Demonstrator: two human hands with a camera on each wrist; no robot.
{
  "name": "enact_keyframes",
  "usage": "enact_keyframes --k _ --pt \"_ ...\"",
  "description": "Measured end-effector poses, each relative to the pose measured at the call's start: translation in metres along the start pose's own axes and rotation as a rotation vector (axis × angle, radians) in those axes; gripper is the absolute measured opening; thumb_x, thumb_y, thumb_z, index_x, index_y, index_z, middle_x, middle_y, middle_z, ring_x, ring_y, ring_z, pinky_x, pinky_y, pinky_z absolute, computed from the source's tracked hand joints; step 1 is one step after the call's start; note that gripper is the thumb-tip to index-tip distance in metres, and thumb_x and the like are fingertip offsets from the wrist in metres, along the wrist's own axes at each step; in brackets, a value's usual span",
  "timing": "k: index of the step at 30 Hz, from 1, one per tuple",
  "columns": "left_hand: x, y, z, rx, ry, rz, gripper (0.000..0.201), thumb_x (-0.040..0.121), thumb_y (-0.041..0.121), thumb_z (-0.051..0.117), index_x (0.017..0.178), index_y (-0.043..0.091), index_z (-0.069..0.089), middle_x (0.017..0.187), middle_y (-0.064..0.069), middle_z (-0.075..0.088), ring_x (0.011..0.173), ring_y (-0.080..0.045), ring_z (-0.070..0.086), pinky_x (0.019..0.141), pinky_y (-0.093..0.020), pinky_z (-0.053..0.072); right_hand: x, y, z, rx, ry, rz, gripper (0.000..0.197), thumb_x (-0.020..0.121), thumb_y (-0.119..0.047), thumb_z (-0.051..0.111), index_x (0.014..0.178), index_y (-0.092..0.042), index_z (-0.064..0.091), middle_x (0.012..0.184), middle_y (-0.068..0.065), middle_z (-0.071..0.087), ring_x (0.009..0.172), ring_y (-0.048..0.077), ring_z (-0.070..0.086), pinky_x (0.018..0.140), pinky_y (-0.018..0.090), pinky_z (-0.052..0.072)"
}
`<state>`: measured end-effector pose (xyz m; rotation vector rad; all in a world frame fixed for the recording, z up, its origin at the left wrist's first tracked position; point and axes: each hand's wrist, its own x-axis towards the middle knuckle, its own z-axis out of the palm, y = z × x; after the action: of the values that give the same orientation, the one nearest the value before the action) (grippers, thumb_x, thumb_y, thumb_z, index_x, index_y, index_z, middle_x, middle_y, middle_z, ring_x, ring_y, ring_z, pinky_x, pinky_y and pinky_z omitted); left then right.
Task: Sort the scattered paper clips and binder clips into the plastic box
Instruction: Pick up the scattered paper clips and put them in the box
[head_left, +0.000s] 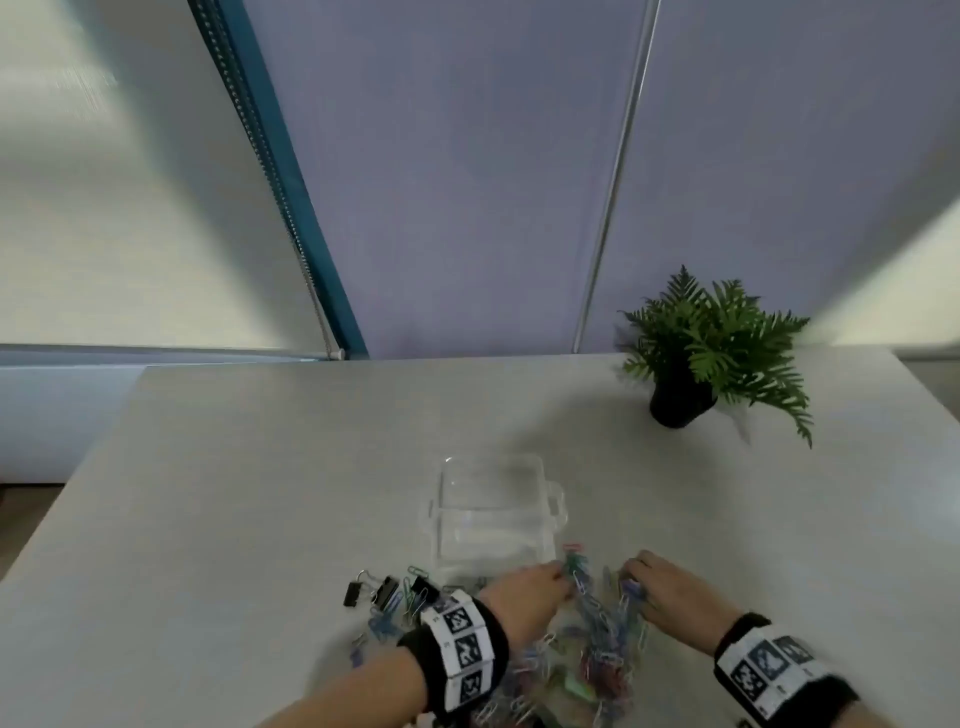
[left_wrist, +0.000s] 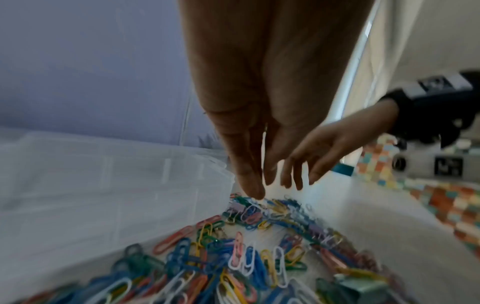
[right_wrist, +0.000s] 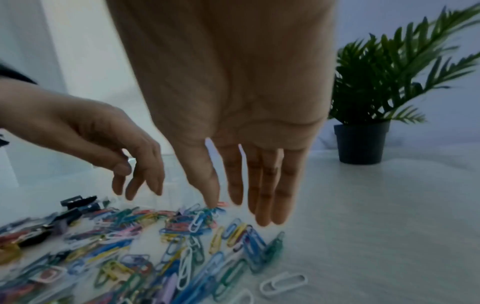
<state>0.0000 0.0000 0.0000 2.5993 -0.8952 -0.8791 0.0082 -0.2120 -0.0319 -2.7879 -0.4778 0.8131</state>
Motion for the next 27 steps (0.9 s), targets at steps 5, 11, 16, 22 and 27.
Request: enact_keyframes --k 5,11,16,22,27 --pt "0.032 0.012 0.007 0.171 -0.04 -0.039 0.047 0.091 0.008 0.019 0.131 -0.011 0.037 0.134 -0.029 0.038 0.119 -0.041 0.046 0.085 -0.054 0.049 0.024 -0.006 -0.006 0.065 0.018 -0.06 0.048 0.096 -0.024 0.042 0.141 -0.021 0.027 0.134 0.004 0.034 0.116 0.018 0.046 0.09 0.023 0.039" --pt "0.058 -0.018 0.041 0.284 0.16 -0.124 0.048 0.071 0.024 0.028 0.082 0.024 0.074 0.093 0.002 0.07 0.062 -0.007 0.064 0.037 -0.016 0.045 0.057 -0.02 0.005 -0.033 0.147 -0.184 0.045 0.093 -0.019 0.044 0.136 -0.023 0.034 0.13 0.003 0.033 0.117 0.018 0.038 0.093 0.026 0.04" --pt "0.06 -0.014 0.039 0.288 0.231 -0.061 0.046 0.096 0.005 0.033 0.141 0.001 0.025 0.145 -0.02 0.023 0.124 -0.036 0.039 0.095 -0.046 0.045 0.064 -0.014 0.022 -0.123 0.227 -0.219 0.041 0.09 -0.016 0.051 0.13 -0.014 0.041 0.125 0.005 0.041 0.113 0.021 0.042 0.09 0.031 0.044" --pt "0.061 -0.014 0.05 0.221 0.364 -0.134 0.038 0.096 0.004 0.036 0.133 -0.004 0.037 0.133 -0.024 0.04 0.117 -0.041 0.048 0.095 -0.049 0.041 0.072 -0.025 0.03 -0.037 0.243 -0.127 0.032 0.088 -0.016 0.052 0.12 -0.012 0.052 0.118 0.012 0.058 0.109 0.027 0.054 0.09 0.032 0.04" --pt "0.045 -0.015 0.052 0.106 0.439 -0.168 0.024 0.089 0.003 0.047 0.108 -0.005 0.059 0.112 -0.028 0.058 0.105 -0.044 0.057 0.086 -0.045 0.045 0.053 -0.044 0.036 -0.035 0.295 -0.067 0.01 0.08 -0.014 0.054 0.083 -0.018 0.063 0.099 0.013 0.068 0.097 0.027 0.062 0.069 0.024 0.034"
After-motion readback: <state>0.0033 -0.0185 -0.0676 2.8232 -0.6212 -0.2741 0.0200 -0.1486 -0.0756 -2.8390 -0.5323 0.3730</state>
